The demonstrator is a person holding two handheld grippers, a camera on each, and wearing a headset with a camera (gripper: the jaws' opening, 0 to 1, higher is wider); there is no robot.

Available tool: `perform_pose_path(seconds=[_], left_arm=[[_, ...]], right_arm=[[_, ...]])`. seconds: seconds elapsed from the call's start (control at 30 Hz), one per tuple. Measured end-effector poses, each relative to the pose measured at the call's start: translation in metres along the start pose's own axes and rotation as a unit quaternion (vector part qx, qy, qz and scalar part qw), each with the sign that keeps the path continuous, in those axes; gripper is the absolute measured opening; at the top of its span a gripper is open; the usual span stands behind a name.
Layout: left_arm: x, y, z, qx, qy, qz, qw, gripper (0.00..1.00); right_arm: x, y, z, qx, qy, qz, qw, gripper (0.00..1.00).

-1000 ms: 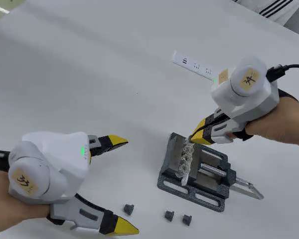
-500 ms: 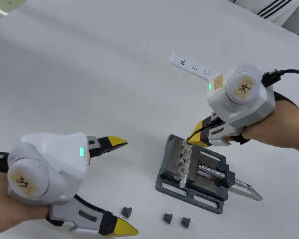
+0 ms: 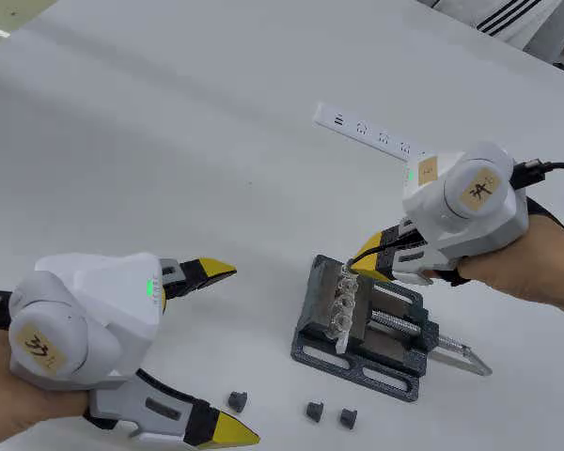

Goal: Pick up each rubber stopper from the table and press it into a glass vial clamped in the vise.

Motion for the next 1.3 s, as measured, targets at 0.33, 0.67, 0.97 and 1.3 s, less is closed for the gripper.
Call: perform_pose_path(seconds=[0.33, 0.67, 0.97, 1.3], left_arm=[[0.001, 0.003, 0.007, -0.006, 0.003, -0.007, 1.0, 0.94], [0.006, 0.003, 0.011, -0.009, 0.005, -0.005, 0.9999, 0.94], [0.007, 0.008, 0.012, -0.007, 0.008, -0.007, 0.9999, 0.94], [0.006, 0.01, 0.014, -0.008, 0.01, -0.009, 0.9999, 0.94]], right_arm=[[-0.001, 0.001, 0.001, -0.001, 0.008, -0.025, 0.9996, 0.0], [-0.002, 0.002, 0.003, 0.008, 0.001, -0.038, 0.9992, 0.0], [-0.004, 0.002, 0.003, 0.008, -0.007, -0.032, 0.9994, 0.0], [-0.002, -0.012, 0.009, -0.005, -0.008, -0.04, 0.9992, 0.02]])
Point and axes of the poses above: the centre of the closed fingertips' face, and the gripper's own axes: z roughly backward along the fingers, x roughly to its right, y roughly out of its top, the point moved 1 cm from there along z, roughly backward along the fingers, and after that the axes turned 9 degrees about -x, right-handed, at the moved point
